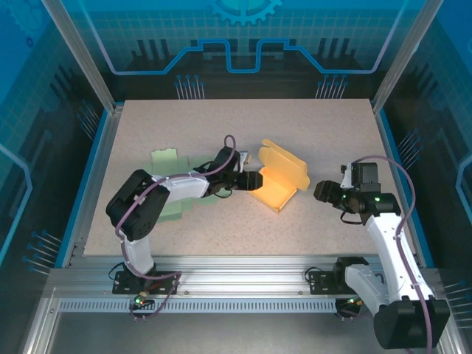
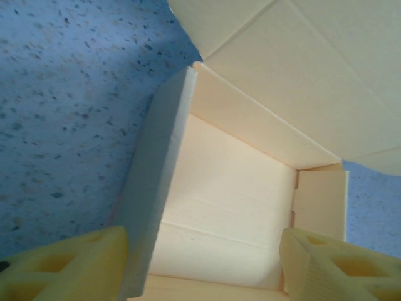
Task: Fold the paper box
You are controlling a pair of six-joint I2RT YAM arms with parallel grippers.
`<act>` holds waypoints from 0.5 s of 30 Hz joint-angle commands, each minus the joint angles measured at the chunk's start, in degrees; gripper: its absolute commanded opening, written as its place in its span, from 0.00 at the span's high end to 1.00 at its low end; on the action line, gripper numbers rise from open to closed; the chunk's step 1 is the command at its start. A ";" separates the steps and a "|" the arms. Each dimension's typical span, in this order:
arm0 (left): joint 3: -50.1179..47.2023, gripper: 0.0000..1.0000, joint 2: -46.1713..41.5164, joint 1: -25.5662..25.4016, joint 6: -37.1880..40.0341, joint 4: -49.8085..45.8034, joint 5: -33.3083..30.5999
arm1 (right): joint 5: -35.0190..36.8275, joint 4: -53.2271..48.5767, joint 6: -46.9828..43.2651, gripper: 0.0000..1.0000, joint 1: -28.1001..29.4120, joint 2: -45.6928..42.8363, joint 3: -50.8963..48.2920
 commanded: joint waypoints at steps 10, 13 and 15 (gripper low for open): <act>-9.73 0.31 -3.31 -8.57 -15.98 18.77 1.27 | 3.78 2.04 -6.83 0.34 1.52 10.29 5.56; -10.79 0.28 -8.85 -7.33 -11.68 14.44 -3.19 | 4.55 1.19 -8.13 0.33 1.59 10.59 7.25; -9.72 0.26 -11.87 -6.06 -6.33 8.20 -6.46 | 4.24 1.49 -8.32 0.31 1.60 10.37 7.83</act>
